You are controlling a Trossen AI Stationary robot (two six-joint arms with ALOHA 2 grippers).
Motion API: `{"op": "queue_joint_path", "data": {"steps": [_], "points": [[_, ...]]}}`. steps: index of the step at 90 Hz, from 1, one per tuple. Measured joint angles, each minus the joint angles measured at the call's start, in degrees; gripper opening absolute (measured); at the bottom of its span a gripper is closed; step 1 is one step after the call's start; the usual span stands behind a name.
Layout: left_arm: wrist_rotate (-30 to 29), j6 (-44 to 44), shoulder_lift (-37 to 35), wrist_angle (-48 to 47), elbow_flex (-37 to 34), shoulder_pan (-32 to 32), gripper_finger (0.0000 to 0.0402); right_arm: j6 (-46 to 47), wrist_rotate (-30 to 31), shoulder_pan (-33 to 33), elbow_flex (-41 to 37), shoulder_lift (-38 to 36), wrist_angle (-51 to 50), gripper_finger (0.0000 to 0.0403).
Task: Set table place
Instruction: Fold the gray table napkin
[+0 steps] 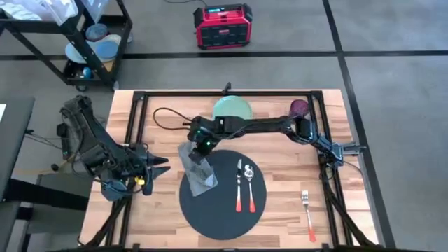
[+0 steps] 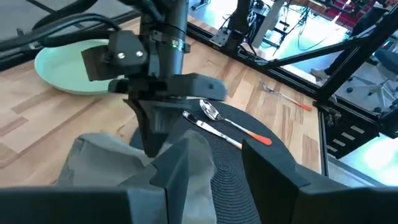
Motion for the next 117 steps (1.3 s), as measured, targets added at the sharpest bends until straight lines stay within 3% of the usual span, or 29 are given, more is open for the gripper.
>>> {"op": "queue_joint_path", "data": {"steps": [24,38,47,56,66,73,79,117], "points": [[0.0,0.3,0.0,0.0,0.0,0.0,0.0130,0.2,-1.2,-1.7,0.0,0.0,-0.9,0.0114],[0.0,0.4,0.0,0.0,0.0,0.0,0.0130,1.8,-1.2,-1.7,0.0,0.0,0.5,0.0147],[0.0,0.0,0.0,0.0,0.0,0.0,0.0130,3.1,-1.8,-1.1,0.0,0.0,-4.5,0.0152],[0.0,-0.2,0.0,0.0,0.0,0.0,0.0130,-0.5,-1.9,1.1,0.0,0.0,-15.8,0.0149],[0.0,0.1,0.0,0.0,0.0,0.0,0.0130,-7.2,3.2,4.1,-0.9,0.0,-25.7,0.0142],[0.0,0.1,0.0,0.0,0.0,0.0,0.0130,-7.5,8.4,4.8,-2.8,0.0,-25.8,0.0139],[0.0,0.1,0.0,0.0,0.0,0.0,0.0130,-7.4,9.4,4.4,-3.2,0.2,-25.7,0.0139],[0.0,-1.2,0.0,0.4,0.0,0.0,0.0130,-5.1,1.7,4.7,-8.0,-0.1,-17.4,0.0161]]}}
